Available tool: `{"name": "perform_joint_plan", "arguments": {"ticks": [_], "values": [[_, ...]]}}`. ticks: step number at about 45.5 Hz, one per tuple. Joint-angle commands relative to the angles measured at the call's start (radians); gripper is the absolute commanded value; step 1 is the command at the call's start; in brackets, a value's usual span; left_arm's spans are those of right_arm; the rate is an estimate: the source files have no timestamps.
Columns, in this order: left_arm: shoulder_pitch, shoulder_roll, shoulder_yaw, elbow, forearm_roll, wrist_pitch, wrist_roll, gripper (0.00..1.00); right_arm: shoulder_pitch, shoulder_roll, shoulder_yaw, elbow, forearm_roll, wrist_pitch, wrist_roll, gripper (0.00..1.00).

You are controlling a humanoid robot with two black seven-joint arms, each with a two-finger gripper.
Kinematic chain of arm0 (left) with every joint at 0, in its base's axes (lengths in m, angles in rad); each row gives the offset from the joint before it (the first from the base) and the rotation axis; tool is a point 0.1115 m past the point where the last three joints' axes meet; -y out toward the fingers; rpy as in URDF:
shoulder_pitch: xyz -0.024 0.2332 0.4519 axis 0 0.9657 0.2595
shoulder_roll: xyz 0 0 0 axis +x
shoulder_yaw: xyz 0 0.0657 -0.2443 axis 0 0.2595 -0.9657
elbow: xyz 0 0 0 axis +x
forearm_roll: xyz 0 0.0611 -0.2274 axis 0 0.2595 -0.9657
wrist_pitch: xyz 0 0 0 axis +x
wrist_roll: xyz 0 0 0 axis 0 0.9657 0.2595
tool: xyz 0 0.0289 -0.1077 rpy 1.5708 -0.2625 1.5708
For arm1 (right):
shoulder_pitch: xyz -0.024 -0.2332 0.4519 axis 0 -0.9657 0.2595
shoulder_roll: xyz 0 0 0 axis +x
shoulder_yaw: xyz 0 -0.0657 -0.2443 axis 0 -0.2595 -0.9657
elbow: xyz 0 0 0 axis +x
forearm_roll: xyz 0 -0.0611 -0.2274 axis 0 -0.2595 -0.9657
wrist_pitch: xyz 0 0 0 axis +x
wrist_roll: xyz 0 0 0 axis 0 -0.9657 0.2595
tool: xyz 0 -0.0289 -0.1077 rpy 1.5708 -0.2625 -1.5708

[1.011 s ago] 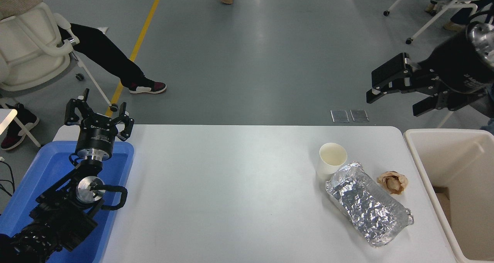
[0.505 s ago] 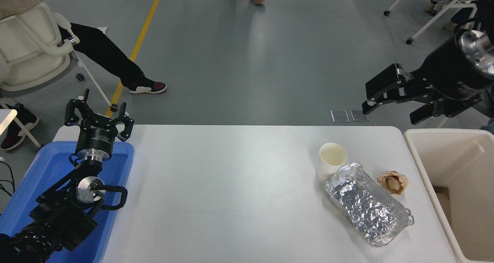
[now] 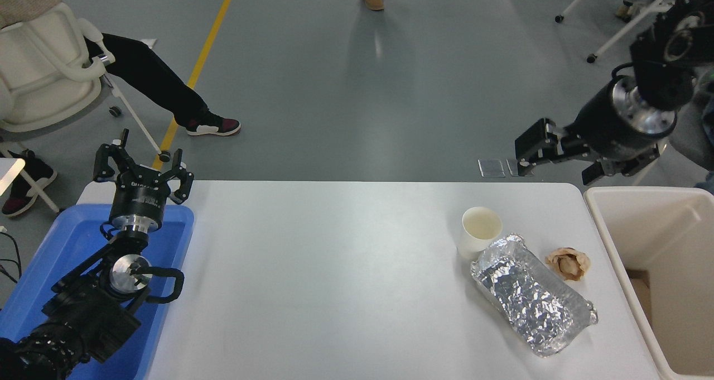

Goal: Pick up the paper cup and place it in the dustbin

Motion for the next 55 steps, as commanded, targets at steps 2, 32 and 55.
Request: {"name": "perform_joint_plan", "arguments": {"ticks": [2, 32, 55], "values": [[-0.001, -0.001, 0.000, 0.001, 0.000, 0.000, 0.000, 0.99, -0.328, 0.124, 0.000, -0.226, 0.009, -0.182, -0.001, 1.00], [-0.001, -0.001, 0.000, -0.001, 0.000, 0.000, 0.000, 0.99, -0.673, 0.181, 0.112, -0.505, 0.012, -0.314, -0.001, 1.00], [-0.001, -0.001, 0.000, -0.001, 0.000, 0.000, 0.000, 0.99, -0.744, 0.198, 0.159, -0.541, 0.013, -0.391, 0.003, 0.66]]}}
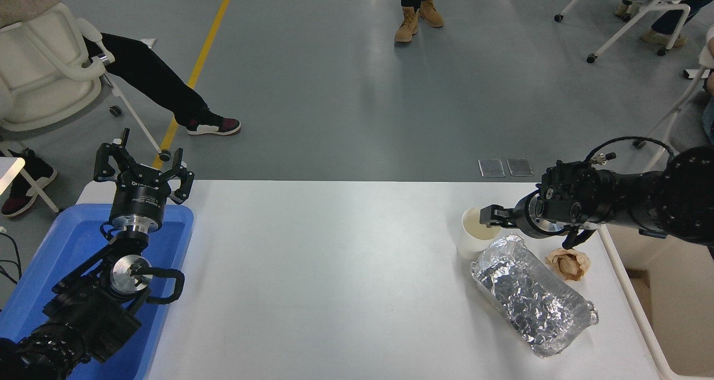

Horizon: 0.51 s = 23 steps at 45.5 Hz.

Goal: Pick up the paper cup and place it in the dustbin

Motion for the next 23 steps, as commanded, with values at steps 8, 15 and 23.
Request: {"name": "perform_joint_plan", "arguments": {"ticks": [8, 15, 23], "values": [[-0.001, 0.000, 0.000, 0.001, 0.000, 0.000, 0.000, 0.99, -0.019, 0.008, 0.099, 0.015, 0.000, -0.022, 0.008, 0.03], [-0.001, 0.000, 0.000, -0.001, 0.000, 0.000, 0.000, 0.99, -0.011, 0.006, 0.084, 0.015, -0.018, -0.022, 0.057, 0.00], [-0.001, 0.001, 0.000, -0.001, 0.000, 0.000, 0.000, 0.99, 0.002, 0.002, 0.079, 0.014, -0.015, -0.020, 0.057, 0.00]]}}
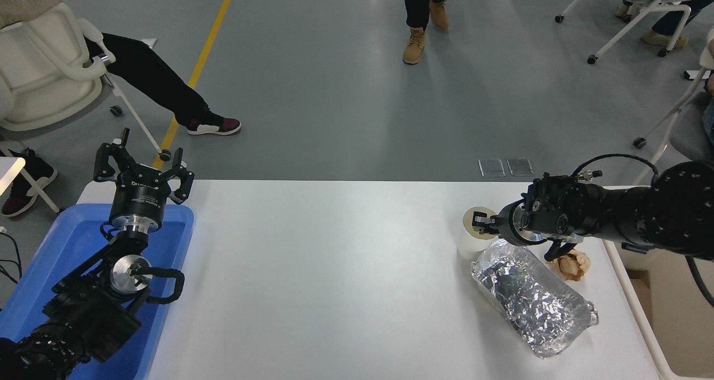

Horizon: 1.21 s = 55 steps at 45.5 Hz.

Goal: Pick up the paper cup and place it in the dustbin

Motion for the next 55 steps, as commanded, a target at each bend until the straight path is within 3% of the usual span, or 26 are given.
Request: {"name": "perform_joint_plan", "arguments": {"ticks": [1, 12, 39, 55], "values": [[0.001, 0.000, 0.000, -0.001, 0.000, 0.000, 0.000, 0.99, 0.015, -0.006, 0.000, 0.002, -0.004, 0.000, 0.019, 0.00], [0.000, 0.001, 0.000, -0.001, 0.000, 0.000, 0.000, 0.99, 0.088, -0.066, -0.001, 0.060, -0.005, 0.012, 0.019, 0.00], [0.000, 0.001, 0.000, 0.001, 0.000, 0.000, 0.000, 0.99, 0.781, -0.471, -0.081, 0.543, -0.109, 0.263, 0.021, 0.00], [0.000, 0.001, 0.000, -0.001, 0.000, 0.000, 0.000, 0.99, 0.910, -0.541, -0.109, 0.570, -0.123, 0.329, 0.021, 0.00]]}}
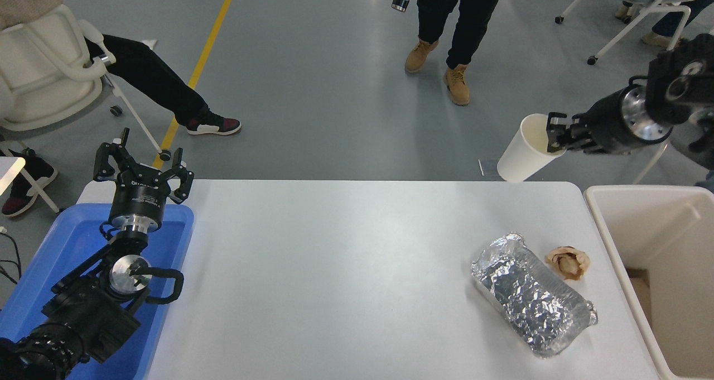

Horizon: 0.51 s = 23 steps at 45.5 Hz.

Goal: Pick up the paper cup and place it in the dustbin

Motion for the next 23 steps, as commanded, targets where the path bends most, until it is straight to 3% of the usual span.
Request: {"name": "perform_joint_plan", "arguments": {"ticks": [1, 23], "values": [[0.001, 0.001, 0.000, 0.000, 0.000, 0.000, 0.000, 0.99, 0.091, -0.051, -0.013, 0.036, -0.015, 0.037, 0.000, 0.00], [0.001, 0.001, 0.000, 0.000, 0.000, 0.000, 0.000, 0.99, 0.148, -0.054, -0.014, 0.030, -0.015, 0.066, 0.000, 0.00]]}}
